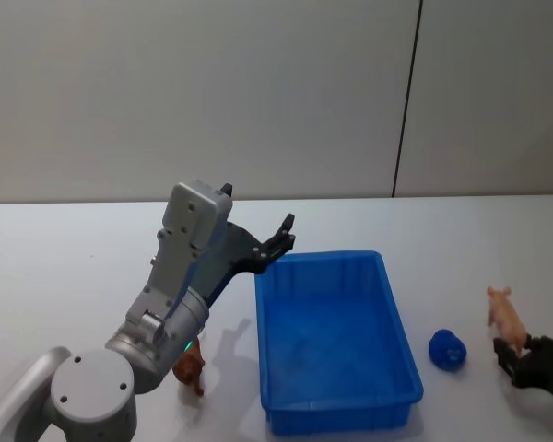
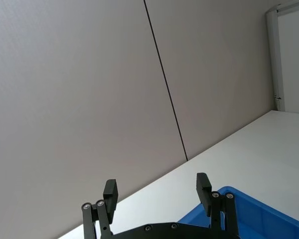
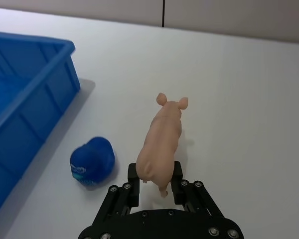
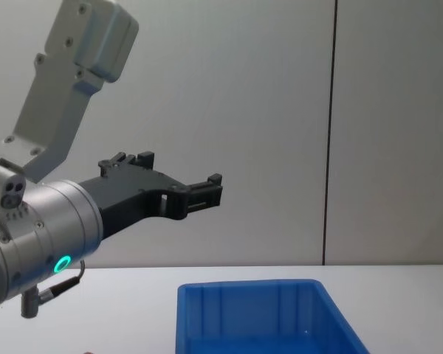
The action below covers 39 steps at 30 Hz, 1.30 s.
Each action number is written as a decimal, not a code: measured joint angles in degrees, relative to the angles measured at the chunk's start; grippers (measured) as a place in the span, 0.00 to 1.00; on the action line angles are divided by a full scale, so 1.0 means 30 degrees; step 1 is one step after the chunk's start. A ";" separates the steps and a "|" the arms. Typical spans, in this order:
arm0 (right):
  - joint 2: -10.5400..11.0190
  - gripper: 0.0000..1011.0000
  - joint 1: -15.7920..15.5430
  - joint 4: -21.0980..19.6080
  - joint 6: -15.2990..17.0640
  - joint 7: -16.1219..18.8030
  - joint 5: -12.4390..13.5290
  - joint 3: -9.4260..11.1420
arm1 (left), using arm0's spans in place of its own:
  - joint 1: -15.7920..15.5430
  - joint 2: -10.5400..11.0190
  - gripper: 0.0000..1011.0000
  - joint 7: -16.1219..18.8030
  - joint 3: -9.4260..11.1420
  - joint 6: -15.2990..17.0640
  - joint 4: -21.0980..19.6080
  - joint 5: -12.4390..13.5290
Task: Pick up the two dolls from the table and place them into the box.
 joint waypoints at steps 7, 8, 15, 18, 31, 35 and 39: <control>0.0037 0.35 0.0062 -0.0675 -0.1070 0.0357 -0.0751 -0.0086 | 0.0001 0.0001 0.99 0.0000 0.0001 0.0000 -0.0001 -0.0001; 0.0039 0.35 0.0070 -0.0715 -0.1173 0.0433 -0.0829 -0.0094 | 0.0000 0.0000 0.99 0.0000 0.0001 0.0000 0.0000 0.0000; 0.0018 0.35 0.0328 -0.1402 -0.2098 0.1511 -0.1502 -0.0272 | 0.0000 0.0000 0.99 -0.0001 0.0001 0.0000 0.0000 -0.0001; -0.0025 0.35 0.0442 -0.1571 -0.2302 0.1941 -0.1654 -0.0350 | 0.0000 0.0000 0.99 0.0000 0.0000 0.0000 -0.0001 -0.0001; -0.0607 0.35 0.1318 -0.1993 -0.2836 0.4624 -0.2340 -0.1046 | 0.0001 0.0000 0.99 0.0000 0.0000 0.0000 0.0000 0.0000; -0.0909 0.35 0.1654 -0.1924 -0.2845 0.5510 -0.2534 -0.1339 | 0.0001 0.0000 0.99 0.0000 0.0000 0.0000 0.0000 -0.0001; -0.1338 0.35 0.2086 -0.1638 -0.2779 0.6589 -0.2766 -0.1741 | 0.0000 0.0000 0.99 0.0000 0.0000 0.0000 0.0000 -0.0001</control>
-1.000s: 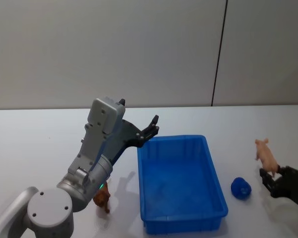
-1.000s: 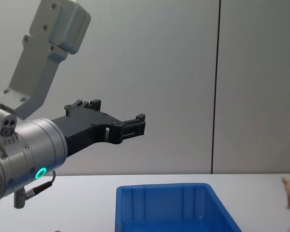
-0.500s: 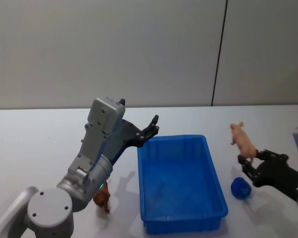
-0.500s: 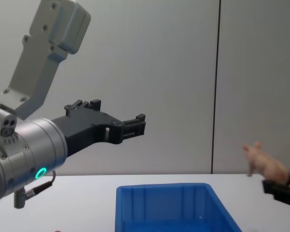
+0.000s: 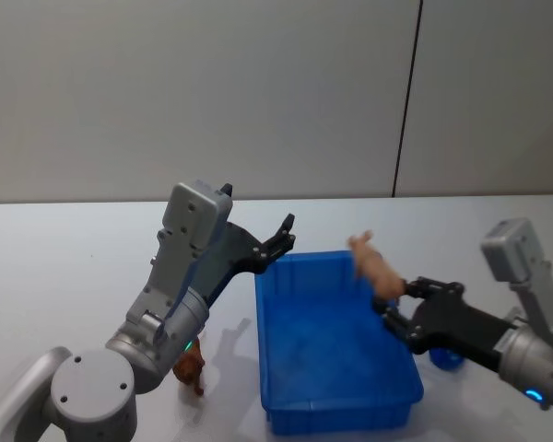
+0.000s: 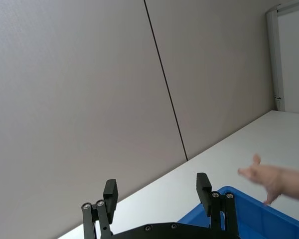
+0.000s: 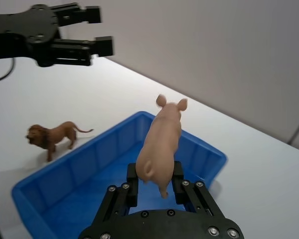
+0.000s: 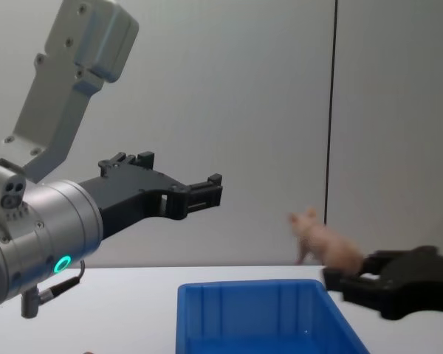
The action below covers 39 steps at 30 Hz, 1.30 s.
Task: Pick up the two dolls from the table and place them into the box.
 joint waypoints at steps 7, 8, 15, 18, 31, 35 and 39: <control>-0.0780 0.56 0.0782 0.0863 0.0427 0.1296 -0.0294 -0.0635 | 0.0000 0.0000 0.99 0.0000 0.0000 0.0000 -0.0001 0.0001; -0.0871 0.58 0.0881 0.0985 0.0475 0.1380 -0.0316 -0.0704 | 0.0000 0.0000 0.99 0.0000 0.0000 0.0000 0.0000 0.0000; -0.1310 0.79 0.1405 0.1698 0.0767 0.1715 -0.0391 -0.0990 | 0.0000 0.0001 0.99 0.0000 0.0001 0.0000 -0.0001 0.0001; -0.1355 0.88 0.1511 0.1869 0.0827 0.1681 -0.0354 -0.1004 | 0.0001 0.0000 0.99 0.0000 0.0000 0.0000 0.0000 0.0000; -0.0551 0.99 0.0833 0.1607 0.0977 0.0200 0.0687 -0.0362 | 0.0000 0.0000 0.99 0.0000 0.0001 0.0000 -0.0001 0.0000; -0.0010 0.99 0.0264 0.1332 0.1054 -0.0405 0.1232 -0.0007 | 0.0000 0.0000 0.99 0.0000 0.0001 0.0000 0.0000 0.0000; 0.0439 0.99 -0.0199 0.1176 0.1142 -0.0830 0.1611 0.0286 | 0.0000 0.0000 0.99 0.0001 0.0000 0.0000 -0.0001 0.0001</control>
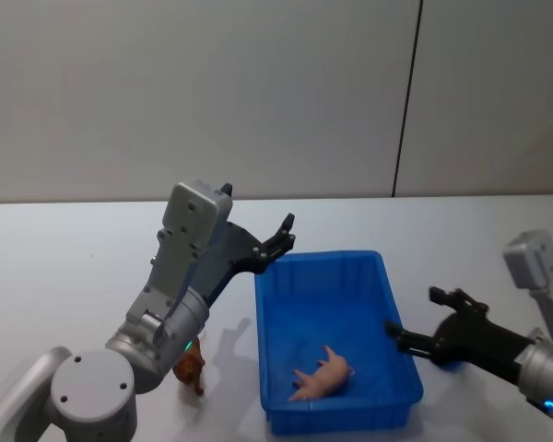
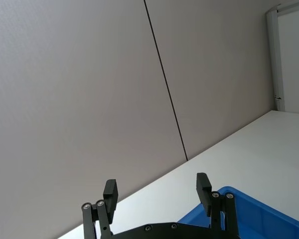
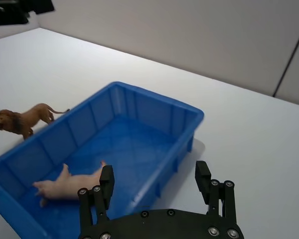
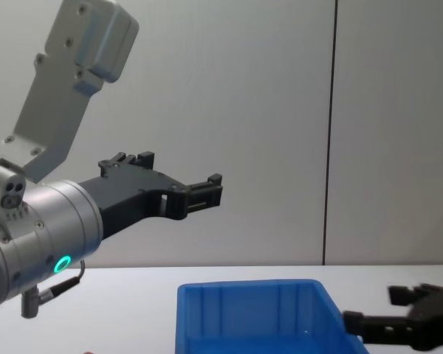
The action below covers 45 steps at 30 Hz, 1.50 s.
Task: Pick up the two dolls from the table and place them into the box.
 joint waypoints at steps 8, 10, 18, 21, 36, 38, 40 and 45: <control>0.0596 0.99 -0.0578 -0.0058 0.0186 -0.0440 0.0314 0.0322 | 0.0000 0.0000 0.99 -0.0001 0.0000 0.0000 0.0001 -0.0001; 0.0686 0.99 -0.0641 0.0020 0.0262 -0.0484 0.0315 0.0360 | 0.0000 0.0000 0.99 -0.0001 -0.0001 0.0001 0.0000 0.0000; 0.0730 0.99 -0.0479 0.0793 0.0453 -0.0459 0.0080 0.0344 | 0.0001 0.0000 0.99 -0.0001 0.0001 0.0000 0.0000 0.0000; 0.0673 0.99 -0.0352 0.1065 0.0473 -0.0422 -0.0040 0.0289 | 0.0001 0.0000 0.99 -0.0001 0.0000 0.0000 0.0000 0.0000; 0.0159 0.82 0.0577 0.2990 0.0753 -0.0479 -0.0910 -0.0098 | 0.0001 0.0000 0.99 -0.0001 0.0000 0.0001 0.0000 -0.0001; 0.0119 0.76 0.0645 0.3137 0.0780 -0.0511 -0.0982 -0.0125 | 0.0000 0.0000 0.99 -0.0001 0.0000 0.0000 0.0001 0.0000; 0.0073 0.71 0.0740 0.3346 0.0815 -0.0563 -0.1066 -0.0165 | 0.0000 0.0000 0.99 -0.0001 0.0000 0.0000 0.0000 -0.0001; 0.0007 0.55 0.0893 0.3669 0.0850 -0.0732 -0.1212 -0.0212 | 0.0001 0.0000 0.99 -0.0001 0.0001 0.0000 0.0001 0.0000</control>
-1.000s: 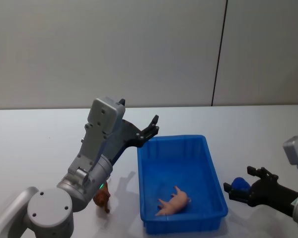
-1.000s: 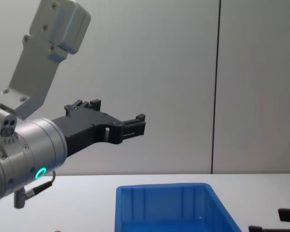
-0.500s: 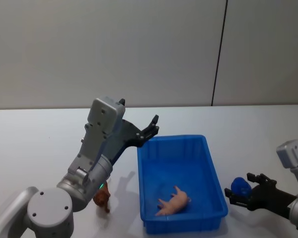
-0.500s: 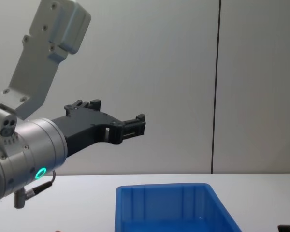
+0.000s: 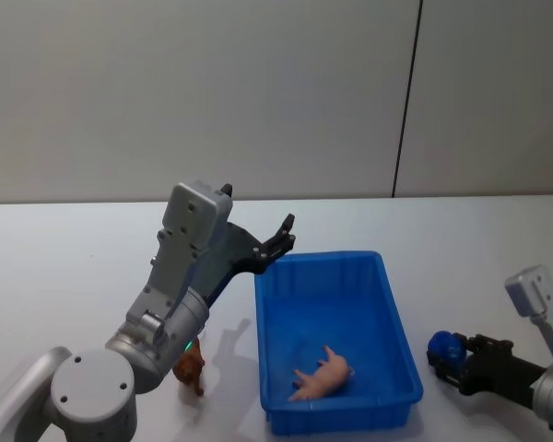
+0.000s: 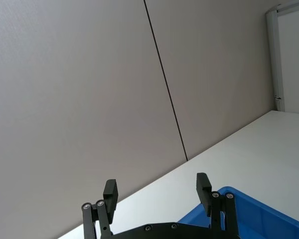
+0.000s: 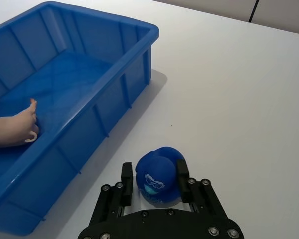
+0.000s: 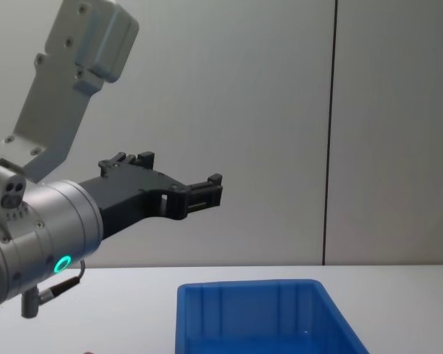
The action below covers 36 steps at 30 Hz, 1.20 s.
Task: Pick up the two dolls from the table and place them into the box.
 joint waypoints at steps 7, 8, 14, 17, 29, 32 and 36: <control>-0.0016 0.38 0.0032 0.0084 -0.0185 -0.0192 -0.0117 -0.0029 | -0.0001 -0.0001 0.99 -0.0001 0.0000 0.0000 -0.0001 0.0000; -0.0009 0.36 0.0022 0.0056 -0.0304 -0.0253 -0.0134 -0.0030 | -0.0001 0.0000 0.99 0.0000 -0.0001 0.0000 -0.0001 -0.0001; 0.0061 0.32 -0.0125 -0.0407 -0.1022 -0.0414 -0.0159 -0.0030 | -0.0001 0.0000 0.99 0.0000 -0.0001 0.0000 -0.0001 0.0000; 0.0104 0.30 -0.0221 -0.0746 -0.1478 -0.0434 -0.0147 -0.0029 | 0.0000 0.0000 0.99 0.0000 -0.0001 0.0000 -0.0001 -0.0001; 0.0169 0.23 -0.0452 -0.2680 -0.3089 0.0293 0.0267 -0.0124 | 0.0000 0.0000 0.99 0.0000 -0.0001 0.0000 -0.0001 -0.0001; 0.0043 0.21 -0.0375 -0.3099 -0.3230 0.0748 0.0345 -0.0261 | -0.0001 -0.0001 0.99 0.0001 -0.0001 0.0000 -0.0001 0.0000; -0.0200 0.19 -0.0170 -0.3397 -0.3129 0.1376 0.0372 -0.0484 | 0.0000 0.0000 0.99 -0.0001 -0.0001 0.0000 -0.0001 0.0000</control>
